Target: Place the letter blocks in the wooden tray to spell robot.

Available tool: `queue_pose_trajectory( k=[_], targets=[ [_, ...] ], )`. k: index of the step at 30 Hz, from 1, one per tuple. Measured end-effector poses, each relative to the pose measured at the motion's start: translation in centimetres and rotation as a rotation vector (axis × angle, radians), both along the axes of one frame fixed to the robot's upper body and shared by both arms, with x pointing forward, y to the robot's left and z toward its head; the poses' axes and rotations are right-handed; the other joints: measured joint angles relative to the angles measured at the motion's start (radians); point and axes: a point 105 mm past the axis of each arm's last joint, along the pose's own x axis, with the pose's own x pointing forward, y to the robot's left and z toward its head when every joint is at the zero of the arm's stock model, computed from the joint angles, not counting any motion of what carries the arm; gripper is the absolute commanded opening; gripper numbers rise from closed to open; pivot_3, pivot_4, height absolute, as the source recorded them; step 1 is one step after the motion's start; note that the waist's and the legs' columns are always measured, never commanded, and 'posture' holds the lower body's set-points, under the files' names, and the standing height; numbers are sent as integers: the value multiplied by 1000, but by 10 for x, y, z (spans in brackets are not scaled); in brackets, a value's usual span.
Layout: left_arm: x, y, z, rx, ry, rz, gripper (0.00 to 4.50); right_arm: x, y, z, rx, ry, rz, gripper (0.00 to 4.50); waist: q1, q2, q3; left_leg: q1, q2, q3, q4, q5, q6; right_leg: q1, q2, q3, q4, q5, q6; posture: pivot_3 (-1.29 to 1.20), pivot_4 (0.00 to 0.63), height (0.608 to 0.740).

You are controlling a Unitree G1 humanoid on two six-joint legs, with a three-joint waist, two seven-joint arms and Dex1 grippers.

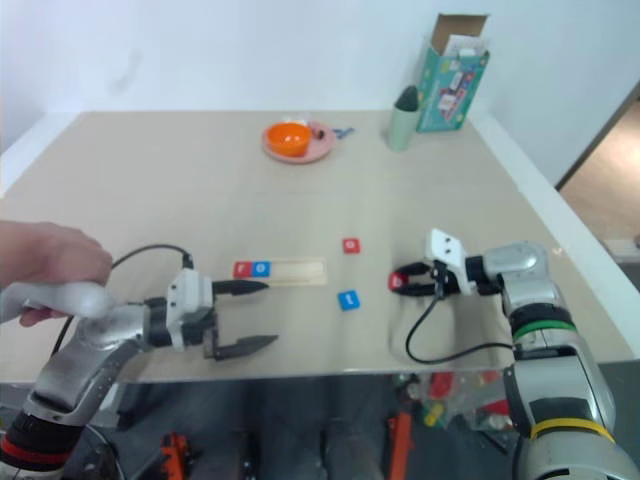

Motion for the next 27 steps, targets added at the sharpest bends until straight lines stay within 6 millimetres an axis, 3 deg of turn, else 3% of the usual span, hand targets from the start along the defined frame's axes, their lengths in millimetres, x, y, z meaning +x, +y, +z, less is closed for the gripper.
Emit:
queue_pose_trajectory(
  k=[3,6,12,18,27],
  targets=[
    [0,1,0,4,0,1,4500,1,4,2,16,10,-5,1199,0,0,0,0,0,0,0,0,0,0,0,0,0,0,0,0,150,740],
    [1,2,1,4,-3,11,4500,5,22,13,59,13,23,1199,-5,2,1,0,1,1,-2,0,0,-2,1,1,0,0,0,0,150,740],
    [20,29,3,-33,10,158,4500,4,97,49,181,-21,126,1199,-9,2,1,0,3,-3,-6,0,0,-3,3,-4,2,-1,-2,0,150,740],
    [30,47,2,-58,38,252,4500,3,158,40,176,-20,173,1199,-7,2,1,-4,3,-3,-6,-1,-1,-6,2,-5,2,-3,-2,0,150,740],
    [29,63,-3,-76,60,325,4500,19,189,35,102,-53,187,1199,-3,2,1,-16,3,-3,-5,-1,-1,-18,2,-6,2,1,2,0,150,740]
  ],
)
